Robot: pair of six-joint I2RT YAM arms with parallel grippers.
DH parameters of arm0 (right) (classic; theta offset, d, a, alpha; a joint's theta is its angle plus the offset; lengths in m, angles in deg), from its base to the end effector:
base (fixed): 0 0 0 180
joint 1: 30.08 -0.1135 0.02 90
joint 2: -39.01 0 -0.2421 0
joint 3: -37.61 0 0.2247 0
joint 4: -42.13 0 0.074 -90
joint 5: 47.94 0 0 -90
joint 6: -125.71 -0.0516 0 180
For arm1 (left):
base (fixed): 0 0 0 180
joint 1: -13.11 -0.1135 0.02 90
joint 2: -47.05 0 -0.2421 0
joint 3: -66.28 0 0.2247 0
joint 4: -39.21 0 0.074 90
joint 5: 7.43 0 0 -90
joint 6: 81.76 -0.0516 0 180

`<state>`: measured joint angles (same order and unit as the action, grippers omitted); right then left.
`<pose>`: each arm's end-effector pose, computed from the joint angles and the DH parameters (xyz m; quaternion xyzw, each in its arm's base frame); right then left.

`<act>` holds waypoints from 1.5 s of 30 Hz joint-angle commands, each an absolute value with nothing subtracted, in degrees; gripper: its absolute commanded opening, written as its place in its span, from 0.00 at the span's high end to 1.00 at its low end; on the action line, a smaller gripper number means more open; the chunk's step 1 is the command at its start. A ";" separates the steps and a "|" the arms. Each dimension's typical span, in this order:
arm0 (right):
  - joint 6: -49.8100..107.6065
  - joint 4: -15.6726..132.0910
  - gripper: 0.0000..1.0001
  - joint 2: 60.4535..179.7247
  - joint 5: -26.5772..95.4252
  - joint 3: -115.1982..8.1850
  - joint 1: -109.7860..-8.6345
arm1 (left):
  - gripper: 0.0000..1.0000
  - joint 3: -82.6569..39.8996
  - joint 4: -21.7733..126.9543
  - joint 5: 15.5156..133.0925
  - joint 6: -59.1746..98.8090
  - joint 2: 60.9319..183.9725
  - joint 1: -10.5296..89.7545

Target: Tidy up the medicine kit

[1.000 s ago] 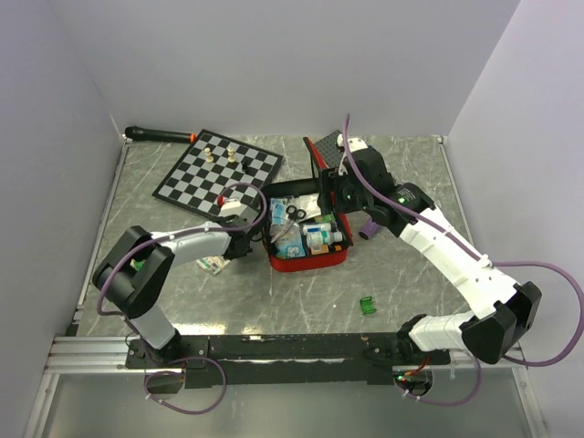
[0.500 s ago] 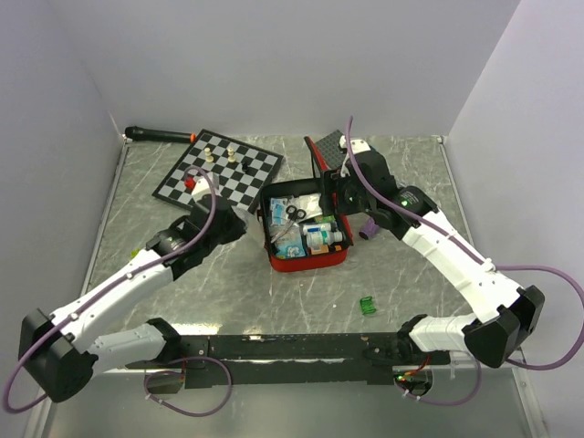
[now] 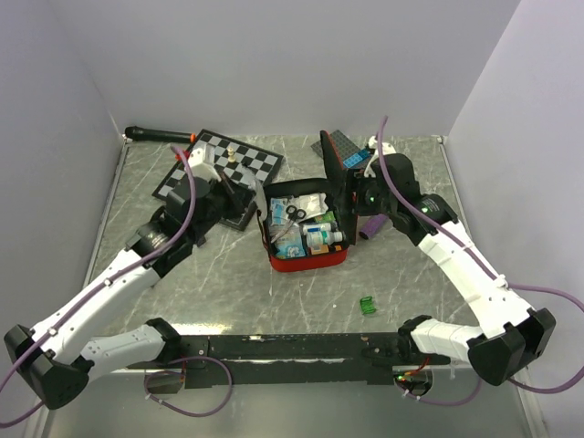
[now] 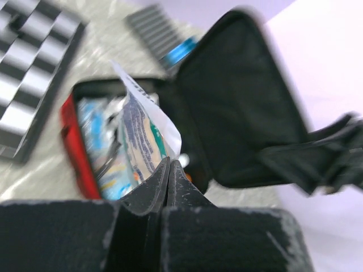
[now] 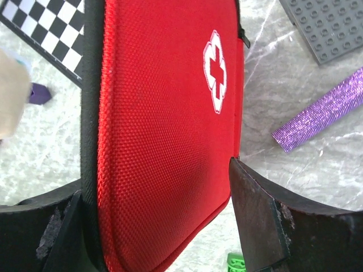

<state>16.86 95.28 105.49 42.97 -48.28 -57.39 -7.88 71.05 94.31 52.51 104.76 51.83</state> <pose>0.2134 0.1093 0.3404 -0.0613 0.8797 0.1784 0.4365 0.1831 -0.1333 0.3487 -0.1002 0.7873 -0.3385 0.5055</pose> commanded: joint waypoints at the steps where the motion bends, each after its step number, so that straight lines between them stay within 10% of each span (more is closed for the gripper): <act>1: 14.53 93.03 0.22 103.08 37.59 -46.87 -54.00 | 0.99 -14.41 63.41 89.43 49.11 109.00 51.96; 45: 11.37 91.01 0.16 96.49 26.77 -39.75 -42.83 | 0.99 -45.36 39.84 71.58 54.91 147.85 59.43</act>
<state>12.45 93.14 97.99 28.46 -39.85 -43.56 -41.61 44.56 71.39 53.93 146.92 58.24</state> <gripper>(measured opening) 0.836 0.013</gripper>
